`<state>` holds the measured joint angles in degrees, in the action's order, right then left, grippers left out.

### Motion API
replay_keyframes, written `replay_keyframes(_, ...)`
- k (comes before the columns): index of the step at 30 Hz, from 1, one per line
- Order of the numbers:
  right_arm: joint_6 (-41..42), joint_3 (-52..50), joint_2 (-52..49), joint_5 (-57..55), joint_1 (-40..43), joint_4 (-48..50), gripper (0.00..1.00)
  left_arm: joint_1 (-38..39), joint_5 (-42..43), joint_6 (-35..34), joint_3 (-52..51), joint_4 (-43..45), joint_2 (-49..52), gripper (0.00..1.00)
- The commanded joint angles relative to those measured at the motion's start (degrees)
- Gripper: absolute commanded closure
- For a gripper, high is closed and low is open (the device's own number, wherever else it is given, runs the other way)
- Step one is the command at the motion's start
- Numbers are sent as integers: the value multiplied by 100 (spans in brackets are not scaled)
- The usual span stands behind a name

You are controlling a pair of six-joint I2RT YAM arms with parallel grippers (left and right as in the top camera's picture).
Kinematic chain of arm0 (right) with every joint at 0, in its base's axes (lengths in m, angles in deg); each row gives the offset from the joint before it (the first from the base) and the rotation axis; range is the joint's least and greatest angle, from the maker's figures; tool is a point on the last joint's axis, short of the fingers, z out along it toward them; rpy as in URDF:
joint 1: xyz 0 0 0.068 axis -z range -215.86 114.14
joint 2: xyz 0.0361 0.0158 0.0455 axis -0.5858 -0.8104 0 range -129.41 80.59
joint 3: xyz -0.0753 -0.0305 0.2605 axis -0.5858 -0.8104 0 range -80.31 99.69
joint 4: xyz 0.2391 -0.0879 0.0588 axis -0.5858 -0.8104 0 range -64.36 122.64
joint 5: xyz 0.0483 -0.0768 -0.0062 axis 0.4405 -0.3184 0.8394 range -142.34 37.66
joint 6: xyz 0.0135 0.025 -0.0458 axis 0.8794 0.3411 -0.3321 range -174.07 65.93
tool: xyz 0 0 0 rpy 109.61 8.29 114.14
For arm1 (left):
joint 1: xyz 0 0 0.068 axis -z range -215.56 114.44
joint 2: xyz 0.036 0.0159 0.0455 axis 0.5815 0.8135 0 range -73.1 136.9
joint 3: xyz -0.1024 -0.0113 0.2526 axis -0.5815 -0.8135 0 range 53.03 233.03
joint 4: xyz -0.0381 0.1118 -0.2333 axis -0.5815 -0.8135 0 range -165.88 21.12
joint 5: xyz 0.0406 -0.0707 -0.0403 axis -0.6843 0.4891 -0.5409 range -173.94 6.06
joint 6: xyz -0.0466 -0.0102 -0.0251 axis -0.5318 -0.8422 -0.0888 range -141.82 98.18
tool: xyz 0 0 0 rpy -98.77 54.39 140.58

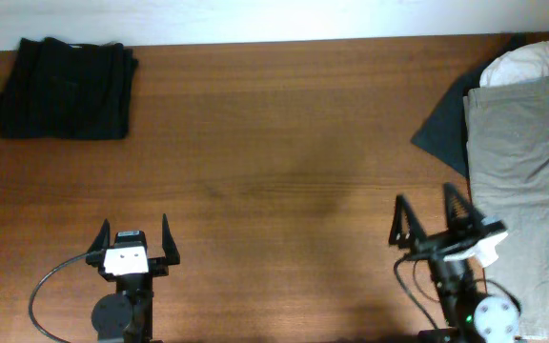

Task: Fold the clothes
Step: 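Reach the right gripper to the khaki shorts on the right pile and grasp the waistband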

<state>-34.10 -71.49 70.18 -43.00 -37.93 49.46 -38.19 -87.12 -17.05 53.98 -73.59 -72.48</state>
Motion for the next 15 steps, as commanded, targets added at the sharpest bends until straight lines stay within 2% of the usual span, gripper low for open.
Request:
replay_keyframes(1,-1141,1523,-1751,-953,22,-28,1,20,63,70,-44,13,-17,1)
replay_keyframes(2,-1381,2212,-2603,-1228,22,-319,1,20,63,70,-44,13,-17,1)
replay_keyframes(4,-1681,4022,-4518,-1858,68,-1526,1,20,63,70,-44,13,-17,1)
replay_keyframes(6,-1882,5711,-6190,-1950,404,-2833,1,20,63,70,-44,13,-17,1)
replay_keyframes(7,-2264,6832,-7316,-1950,695,-3783,1,20,63,70,-44,13,-17,1)
replay_keyframes(8,-2275,7331,-7875,-2002,831,-4164,1,20,63,70,-44,13,-17,1)
replay_keyframes(10,-2273,7860,-8749,-2146,1049,-4459,1,20,63,70,-44,13,-17,1)
replay_keyframes(15,-2747,7864,-10657,-2328,1611,-3757,1,20,63,70,-44,13,-17,1)
